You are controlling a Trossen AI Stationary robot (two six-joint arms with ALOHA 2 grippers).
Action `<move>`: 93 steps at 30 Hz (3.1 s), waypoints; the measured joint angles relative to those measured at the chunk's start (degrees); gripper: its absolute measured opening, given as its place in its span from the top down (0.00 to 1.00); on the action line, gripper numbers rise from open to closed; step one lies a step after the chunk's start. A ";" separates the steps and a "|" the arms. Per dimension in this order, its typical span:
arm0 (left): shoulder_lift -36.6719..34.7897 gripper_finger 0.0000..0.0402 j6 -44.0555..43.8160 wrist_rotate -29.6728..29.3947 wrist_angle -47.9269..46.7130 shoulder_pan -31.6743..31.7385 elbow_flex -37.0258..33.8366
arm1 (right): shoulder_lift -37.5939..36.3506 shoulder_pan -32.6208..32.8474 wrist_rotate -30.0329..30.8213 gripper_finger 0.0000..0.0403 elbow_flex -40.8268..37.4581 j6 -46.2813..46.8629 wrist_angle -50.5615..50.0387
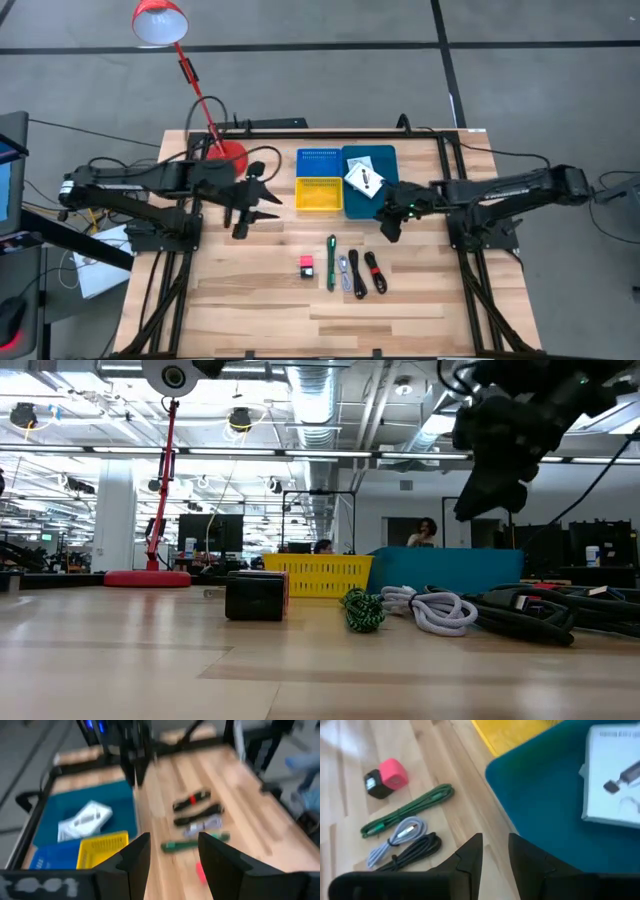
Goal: Pick and place items into bin
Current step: Put the right black charger cable into the yellow bin
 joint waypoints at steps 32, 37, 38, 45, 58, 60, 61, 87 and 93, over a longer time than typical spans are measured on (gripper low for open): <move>-15.61 0.61 -19.48 -9.42 10.12 -1.06 -21.24 | 12.02 20.31 -1.14 0.77 7.88 42.79 -10.37; -13.35 0.61 -20.07 -9.32 9.69 -1.06 -21.24 | 14.34 22.55 -1.18 0.69 7.93 47.51 -11.07; -12.77 0.61 -20.23 -8.99 9.78 -1.11 -21.24 | 14.80 22.88 -1.22 0.67 7.80 48.31 -11.65; -9.97 0.61 -17.83 -8.37 12.33 -2.62 -21.21 | 21.77 23.74 -1.57 0.49 7.87 49.90 -0.84; -9.46 0.61 -14.50 -6.43 14.85 -5.27 -21.18 | 33.20 24.65 -2.64 0.51 8.63 50.49 3.18; -9.48 0.61 -14.50 -6.42 14.99 -5.47 -21.18 | 32.81 25.19 -0.91 0.55 8.56 51.29 2.72; -9.48 0.61 -14.50 -6.43 15.11 -5.47 -21.18 | 32.22 25.58 0.43 0.58 8.40 51.82 2.44; -9.31 0.61 -19.07 -3.35 15.89 -7.09 -21.18 | 28.98 18.05 38.51 0.90 24.70 17.81 2.38; -9.31 0.61 -19.09 -3.35 15.92 -8.82 -21.18 | 28.87 7.66 31.28 0.90 32.32 -2.27 3.56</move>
